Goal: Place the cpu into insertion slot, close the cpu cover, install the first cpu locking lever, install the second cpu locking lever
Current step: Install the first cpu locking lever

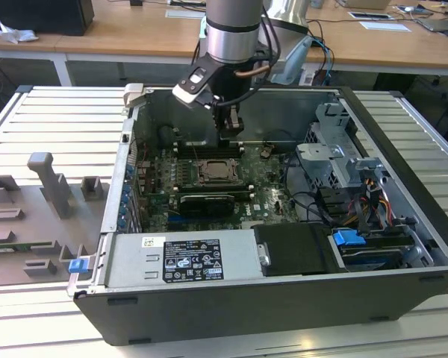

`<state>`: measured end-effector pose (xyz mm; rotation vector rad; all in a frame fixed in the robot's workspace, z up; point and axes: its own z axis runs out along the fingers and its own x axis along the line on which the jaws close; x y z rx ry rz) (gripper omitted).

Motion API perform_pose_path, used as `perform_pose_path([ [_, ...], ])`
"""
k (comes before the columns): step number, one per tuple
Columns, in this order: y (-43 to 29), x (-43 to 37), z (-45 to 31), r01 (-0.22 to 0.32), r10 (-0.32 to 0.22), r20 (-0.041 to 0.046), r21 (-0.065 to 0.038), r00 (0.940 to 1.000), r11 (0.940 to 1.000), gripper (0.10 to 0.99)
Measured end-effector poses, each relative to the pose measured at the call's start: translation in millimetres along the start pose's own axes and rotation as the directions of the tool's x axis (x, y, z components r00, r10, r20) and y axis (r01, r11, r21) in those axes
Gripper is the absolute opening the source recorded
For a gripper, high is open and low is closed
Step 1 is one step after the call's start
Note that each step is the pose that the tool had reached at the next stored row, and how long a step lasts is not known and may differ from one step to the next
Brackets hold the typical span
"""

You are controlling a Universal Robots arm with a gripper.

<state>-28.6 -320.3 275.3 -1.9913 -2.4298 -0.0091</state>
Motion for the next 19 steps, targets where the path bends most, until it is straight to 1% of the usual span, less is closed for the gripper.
perform_pose_path([
  [3,0.0,0.0,0.0,0.043,-0.043,-0.0002,0.000,0.9991,0.9991,0.106],
  [6,0.0,0.0,0.0,0.096,-0.096,-0.0004,0.000,0.9953,0.9953,0.106],
  [9,0.0,0.0,0.0,0.148,-0.148,0.0000,0.001,0.9890,0.9890,0.106],
  [13,0.0,0.1,0.2,0.184,-0.184,0.0001,0.001,0.9830,0.9830,0.106],
  [15,0.0,0.1,0.4,0.213,-0.213,-0.0001,0.001,0.9770,0.9770,0.106],
  [17,0.0,0.1,0.5,0.229,-0.229,-0.0002,0.001,0.9734,0.9734,0.106],
  [19,0.0,0.1,0.6,0.251,-0.251,-0.0003,0.001,0.9680,0.9680,0.106],
])
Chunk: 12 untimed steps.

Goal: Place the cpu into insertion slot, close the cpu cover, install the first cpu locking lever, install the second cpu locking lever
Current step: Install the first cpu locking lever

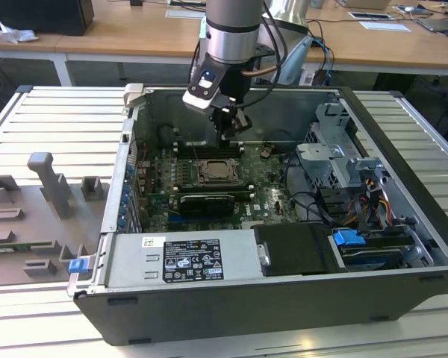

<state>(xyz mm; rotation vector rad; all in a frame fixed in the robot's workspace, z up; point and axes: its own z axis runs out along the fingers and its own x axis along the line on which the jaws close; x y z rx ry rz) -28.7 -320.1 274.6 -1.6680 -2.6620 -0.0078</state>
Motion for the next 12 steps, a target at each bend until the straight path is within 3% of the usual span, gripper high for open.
perform_pose_path([
  [12,0.0,0.0,0.4,0.077,-0.077,-0.0004,0.000,0.9970,0.9970,0.106],
])
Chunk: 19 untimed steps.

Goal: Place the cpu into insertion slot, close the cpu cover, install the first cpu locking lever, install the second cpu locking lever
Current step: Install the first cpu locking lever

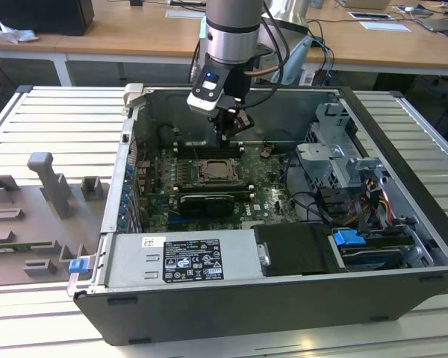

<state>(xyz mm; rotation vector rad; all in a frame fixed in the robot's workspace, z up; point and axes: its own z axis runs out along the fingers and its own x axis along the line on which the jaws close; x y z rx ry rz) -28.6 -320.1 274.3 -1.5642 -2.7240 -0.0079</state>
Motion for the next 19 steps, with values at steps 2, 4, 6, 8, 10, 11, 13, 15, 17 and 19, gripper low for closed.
perform_pose_path([
  [2,0.0,0.0,0.0,0.007,-0.007,0.0000,0.000,1.0000,1.0000,0.106],
  [4,0.0,0.0,0.0,0.017,-0.017,-0.0001,0.000,0.9999,0.9999,0.106],
  [6,0.0,0.0,0.0,0.024,-0.024,-0.0001,0.000,0.9997,0.9997,0.106],
  [8,0.0,0.0,0.0,0.033,-0.033,-0.0001,0.000,0.9994,0.9994,0.106],
  [10,0.0,0.0,0.0,0.048,-0.048,-0.0002,0.000,0.9989,0.9989,0.106],
  [11,0.0,0.0,0.0,0.052,-0.052,-0.0002,0.000,0.9987,0.9987,0.106],
  [13,0.0,0.0,0.0,0.069,-0.069,-0.0003,0.000,0.9976,0.9976,0.106],
  [15,0.0,0.0,0.0,0.090,-0.090,-0.0004,0.000,0.9960,0.9960,0.106],
  [17,0.0,0.0,0.2,0.116,-0.116,-0.0005,0.000,0.9933,0.9933,0.106],
  [19,0.0,0.0,0.5,0.145,-0.145,-0.0006,0.000,0.9894,0.9894,0.106],
])
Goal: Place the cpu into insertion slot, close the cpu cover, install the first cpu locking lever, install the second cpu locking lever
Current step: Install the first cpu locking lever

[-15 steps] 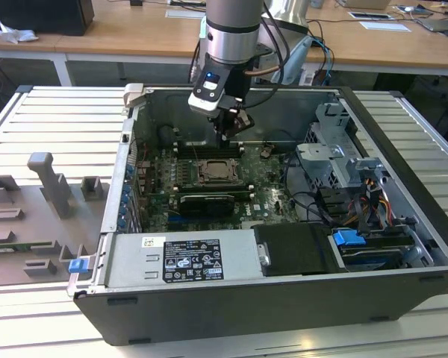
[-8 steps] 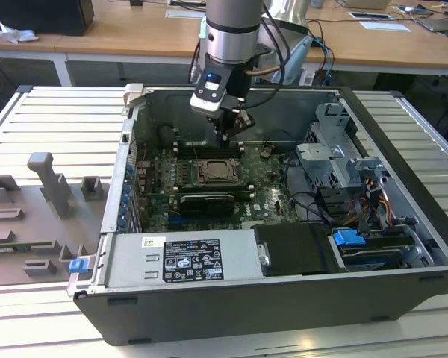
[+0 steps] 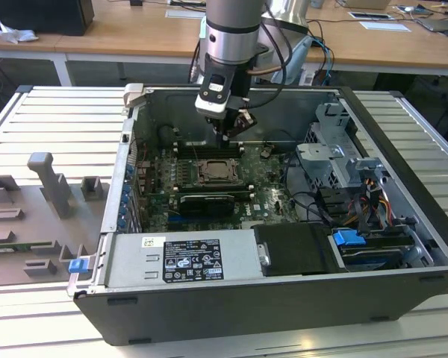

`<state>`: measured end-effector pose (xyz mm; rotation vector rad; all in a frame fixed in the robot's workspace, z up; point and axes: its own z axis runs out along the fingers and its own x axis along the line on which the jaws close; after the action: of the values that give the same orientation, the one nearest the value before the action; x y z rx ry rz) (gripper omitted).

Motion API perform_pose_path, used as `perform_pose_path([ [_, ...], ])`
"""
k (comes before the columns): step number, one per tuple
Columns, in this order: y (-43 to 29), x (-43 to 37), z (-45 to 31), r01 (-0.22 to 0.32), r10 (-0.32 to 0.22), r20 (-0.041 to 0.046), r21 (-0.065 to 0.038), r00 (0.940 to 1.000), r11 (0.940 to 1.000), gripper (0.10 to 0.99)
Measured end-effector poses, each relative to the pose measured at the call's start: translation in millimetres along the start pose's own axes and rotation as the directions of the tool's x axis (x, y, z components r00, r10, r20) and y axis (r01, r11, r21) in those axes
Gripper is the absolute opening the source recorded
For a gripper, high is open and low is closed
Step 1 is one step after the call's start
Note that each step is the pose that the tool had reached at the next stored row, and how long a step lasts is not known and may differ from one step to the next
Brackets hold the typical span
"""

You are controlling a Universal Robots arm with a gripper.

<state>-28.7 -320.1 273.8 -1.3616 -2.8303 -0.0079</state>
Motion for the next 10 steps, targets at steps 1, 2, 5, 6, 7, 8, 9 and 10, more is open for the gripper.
perform_pose_path([
  [1,0.0,0.0,0.1,0.019,-0.019,-0.0001,0.000,0.9998,0.9998,0.106],
  [2,0.0,0.0,0.5,0.042,-0.042,-0.0001,0.000,0.9991,0.9991,0.106],
  [5,0.0,0.0,0.8,0.080,-0.080,-0.0003,0.000,0.9968,0.9968,0.106],
  [6,0.0,0.0,1.1,0.104,-0.104,-0.0004,0.000,0.9946,0.9946,0.106],
  [7,0.0,0.0,1.3,0.126,-0.126,-0.0005,0.000,0.9921,0.9921,0.106],
  [8,0.0,0.0,1.3,0.137,-0.137,-0.0005,0.001,0.9906,0.9906,0.106],
  [9,0.0,0.0,1.4,0.147,-0.147,-0.0006,0.001,0.9892,0.9892,0.106],
  [10,0.0,0.0,1.6,0.161,-0.161,-0.0007,0.000,0.9870,0.9870,0.106],
])
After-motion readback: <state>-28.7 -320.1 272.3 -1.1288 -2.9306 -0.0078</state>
